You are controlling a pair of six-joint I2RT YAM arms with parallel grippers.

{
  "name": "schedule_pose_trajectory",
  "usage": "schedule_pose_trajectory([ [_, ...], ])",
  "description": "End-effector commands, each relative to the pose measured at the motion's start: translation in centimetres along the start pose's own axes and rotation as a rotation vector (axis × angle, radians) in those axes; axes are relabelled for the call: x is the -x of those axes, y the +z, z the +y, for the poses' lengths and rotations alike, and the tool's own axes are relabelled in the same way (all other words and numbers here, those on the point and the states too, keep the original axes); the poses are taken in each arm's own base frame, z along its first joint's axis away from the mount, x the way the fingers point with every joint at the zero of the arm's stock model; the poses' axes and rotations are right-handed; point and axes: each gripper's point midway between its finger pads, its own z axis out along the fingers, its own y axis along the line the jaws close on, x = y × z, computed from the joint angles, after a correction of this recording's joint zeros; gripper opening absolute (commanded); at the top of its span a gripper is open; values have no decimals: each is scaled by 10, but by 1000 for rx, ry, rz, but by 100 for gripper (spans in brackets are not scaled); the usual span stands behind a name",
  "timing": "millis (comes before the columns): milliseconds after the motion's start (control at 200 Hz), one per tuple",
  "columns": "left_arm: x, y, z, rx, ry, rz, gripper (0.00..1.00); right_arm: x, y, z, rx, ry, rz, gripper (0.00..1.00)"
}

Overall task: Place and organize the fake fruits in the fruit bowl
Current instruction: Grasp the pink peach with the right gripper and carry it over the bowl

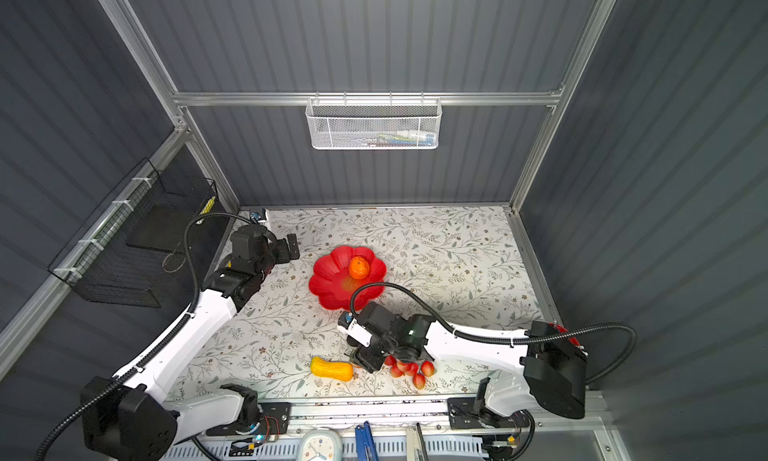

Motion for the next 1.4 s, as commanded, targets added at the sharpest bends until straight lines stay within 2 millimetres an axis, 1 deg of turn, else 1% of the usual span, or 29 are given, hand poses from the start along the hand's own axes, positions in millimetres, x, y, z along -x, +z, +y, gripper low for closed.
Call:
schedule_pose_trajectory([
  [0, 0, -8, 8, 21, 17, -3, 100, -21, 10, -2, -19, 13, 82, 65],
  [105, 3, -14, 10, 20, 22, -2, 100, -28, 17, -3, -21, 24, 101, 65],
  [200, 2, -18, 11, 18, 24, -9, 100, -33, 26, -10, -57, 21, 129, 65],
  [275, 2, -20, 12, 19, 27, -10, 100, -32, 32, -15, -82, 20, 143, 65],
  [435, 4, -23, 14, 29, 38, -12, 100, -26, 48, -16, -74, 10, 160, 64],
  [535, 8, -26, 15, 34, 48, -13, 100, -25, 55, -17, -79, -3, 165, 57],
  [620, 8, -28, 15, 30, 41, -16, 100, -22, 56, -20, -91, -17, 156, 48],
  [700, 6, -29, 17, 35, 33, -15, 100, -18, 52, -23, -108, -28, 145, 39],
  [785, 6, -31, 20, 48, 23, -14, 100, -12, 42, -23, -104, -31, 128, 34],
  [865, 3, -35, 24, 62, 14, -7, 100, 1, 23, -22, -87, -13, 85, 31],
  [950, -3, -40, 27, 69, -2, 8, 100, 22, -4, -19, -71, 3, 15, 31],
  [1026, -11, -45, 29, 69, -17, 30, 100, 50, -27, -20, -84, -4, -74, 31],
  [1071, -16, -47, 31, 73, -28, 45, 100, 65, -34, -27, -107, 4, -108, 31],
  [1081, -17, -49, 32, 73, -32, 46, 100, 72, -37, -29, -111, 7, -124, 31],
  [1106, -20, -50, 33, 77, -42, 55, 100, 74, -37, -34, -120, 26, -112, 31],
  [1161, -28, -54, 35, 78, -62, 71, 100, 93, -38, -47, -126, 65, -134, 30],
  [1166, -29, -54, 35, 77, -64, 74, 100, 93, -35, -49, -127, 69, -129, 30],
  [1191, -32, -56, 36, 76, -73, 80, 100, 103, -34, -55, -137, 80, -145, 30],
  [1226, -38, -58, 38, 78, -87, 90, 100, 109, -28, -65, -161, 88, -141, 30],
  [1236, -40, -59, 38, 80, -91, 95, 100, 117, -28, -67, -167, 86, -163, 30],
  [1256, -43, -61, 39, 79, -98, 101, 100, 124, -25, -73, -180, 87, -170, 31],
  [1351, -54, -69, 43, 85, -122, 124, 100, 153, -8, -98, -203, 150, -173, 31],
  [1366, -55, -70, 44, 87, -125, 126, 100, 150, -3, -102, -201, 168, -149, 31],
  [1391, -58, -72, 45, 89, -129, 132, 100, 156, 1, -109, -198, 194, -151, 31],
])
